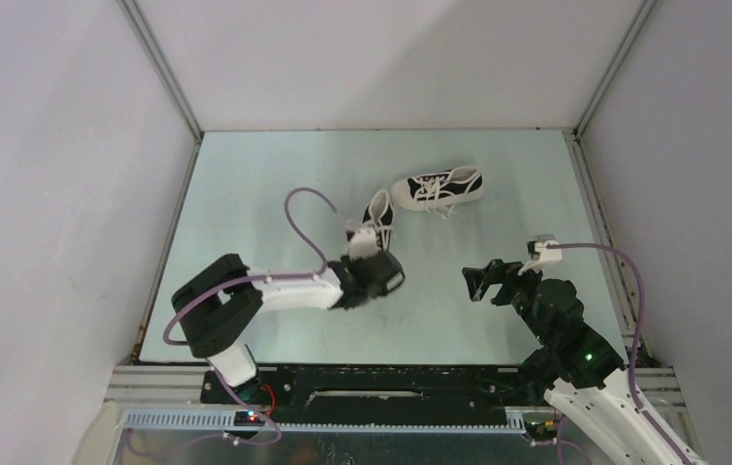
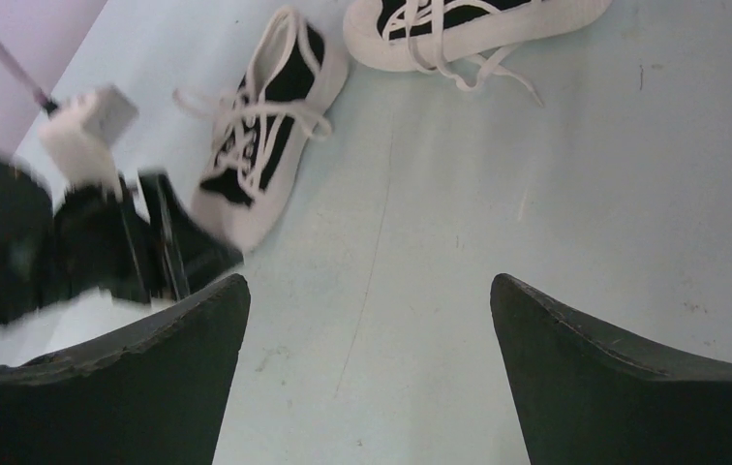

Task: Tie the shoes

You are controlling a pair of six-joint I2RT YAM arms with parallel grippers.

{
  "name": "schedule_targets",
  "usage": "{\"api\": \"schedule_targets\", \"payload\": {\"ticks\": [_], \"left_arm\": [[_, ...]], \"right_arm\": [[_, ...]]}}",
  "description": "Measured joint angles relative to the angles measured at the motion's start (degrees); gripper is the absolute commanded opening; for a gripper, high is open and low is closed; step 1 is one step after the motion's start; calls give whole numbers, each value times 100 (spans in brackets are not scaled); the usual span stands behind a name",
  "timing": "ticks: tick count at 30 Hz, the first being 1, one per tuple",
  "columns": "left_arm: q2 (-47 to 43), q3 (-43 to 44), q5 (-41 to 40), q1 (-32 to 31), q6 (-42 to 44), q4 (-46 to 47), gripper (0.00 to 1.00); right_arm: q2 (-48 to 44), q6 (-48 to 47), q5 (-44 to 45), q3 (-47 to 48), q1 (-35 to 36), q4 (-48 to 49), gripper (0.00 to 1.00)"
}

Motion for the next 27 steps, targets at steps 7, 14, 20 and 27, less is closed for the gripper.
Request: {"api": "schedule_targets", "payload": {"ticks": [7,14,20,27], "left_arm": [[98,623,177,1847,1346,535,70],[-1676,94,223,2175,2175,614,99],[-3797,-850,-199,3676,2734,968,100],[-5101,-3163,-977,4186,4144,2962,100]], "right_arm": [[258,-52,46,-20,-11,94,98],[393,-249,903,-151,-35,704,99],[1119,-852,1397,-719,-778,2037,99],[1897,-898,560,-929,-2721,3049,99]]}}
